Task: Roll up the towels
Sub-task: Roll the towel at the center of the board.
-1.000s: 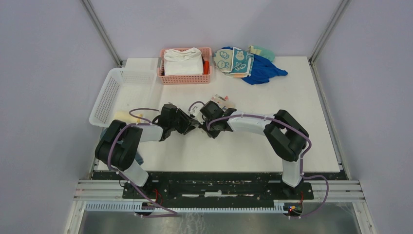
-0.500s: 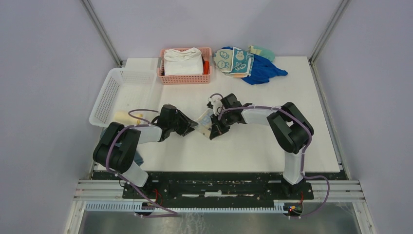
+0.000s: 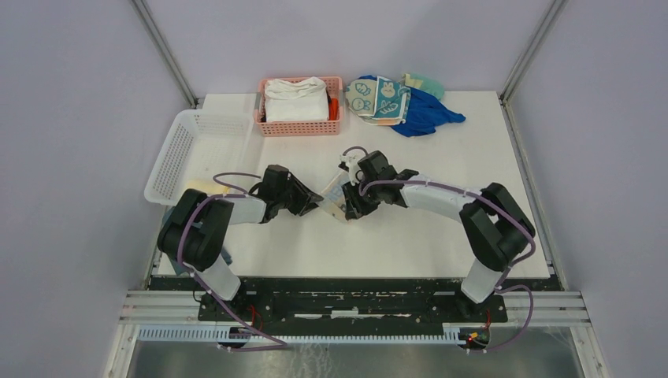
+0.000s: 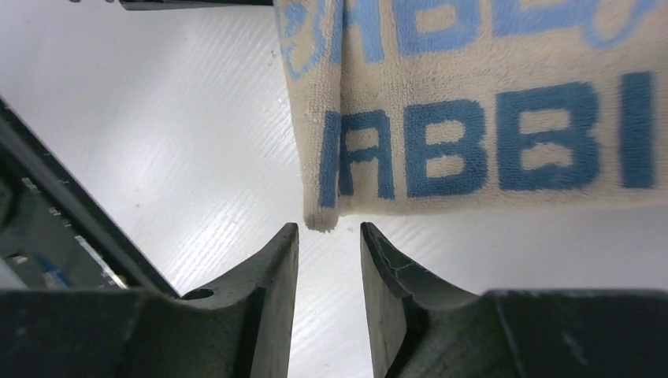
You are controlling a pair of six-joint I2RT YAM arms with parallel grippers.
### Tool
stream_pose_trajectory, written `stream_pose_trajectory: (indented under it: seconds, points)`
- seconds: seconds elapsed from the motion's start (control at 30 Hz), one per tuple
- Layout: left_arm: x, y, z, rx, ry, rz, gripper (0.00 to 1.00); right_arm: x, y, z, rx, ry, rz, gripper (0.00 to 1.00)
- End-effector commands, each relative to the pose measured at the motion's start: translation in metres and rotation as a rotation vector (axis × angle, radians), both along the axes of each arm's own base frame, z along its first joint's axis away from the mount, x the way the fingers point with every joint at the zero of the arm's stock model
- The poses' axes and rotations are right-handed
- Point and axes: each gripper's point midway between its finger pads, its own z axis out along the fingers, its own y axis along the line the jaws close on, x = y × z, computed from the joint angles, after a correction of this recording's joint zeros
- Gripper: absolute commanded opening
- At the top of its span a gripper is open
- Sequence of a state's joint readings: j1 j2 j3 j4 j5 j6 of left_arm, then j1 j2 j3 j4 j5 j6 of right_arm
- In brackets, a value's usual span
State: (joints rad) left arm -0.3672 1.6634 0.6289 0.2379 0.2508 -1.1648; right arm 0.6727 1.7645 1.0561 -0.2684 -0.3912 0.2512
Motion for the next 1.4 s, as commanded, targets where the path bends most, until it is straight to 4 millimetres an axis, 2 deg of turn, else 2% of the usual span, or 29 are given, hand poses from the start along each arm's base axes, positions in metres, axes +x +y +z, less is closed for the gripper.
stream_pose_trajectory:
  seconds: [0.0,0.1,0.2,0.4,0.6,0.83,1.2,1.37]
  points:
    - [-0.046,0.033,-0.061,0.188,0.221,0.018,0.41,0.017,-0.008,0.036,-0.186,-0.318,0.005,0.43]
    - [-0.046,0.034,-0.059,0.194,0.217,0.019,0.41,0.015,0.006,0.046,-0.250,-0.447,0.058,0.43]
    - [-0.046,0.036,-0.058,0.203,0.216,0.015,0.41,0.012,0.024,0.049,-0.270,-0.500,0.122,0.43]
    - [-0.044,0.035,-0.057,0.207,0.211,0.011,0.41,0.017,0.040,0.037,-0.325,-0.537,0.187,0.42]
    - [-0.043,0.035,-0.057,0.208,0.209,0.009,0.41,0.017,0.036,0.015,-0.386,-0.509,0.208,0.42]
    - [-0.043,0.035,-0.055,0.213,0.204,0.006,0.42,0.017,0.022,-0.014,-0.488,-0.471,0.221,0.44]
    - [-0.043,0.035,-0.053,0.216,0.200,0.003,0.42,0.003,0.009,-0.045,-0.564,-0.380,0.274,0.48]
    - [-0.042,0.036,-0.050,0.221,0.192,0.009,0.43,-0.002,0.003,-0.062,-0.609,-0.331,0.287,0.45]
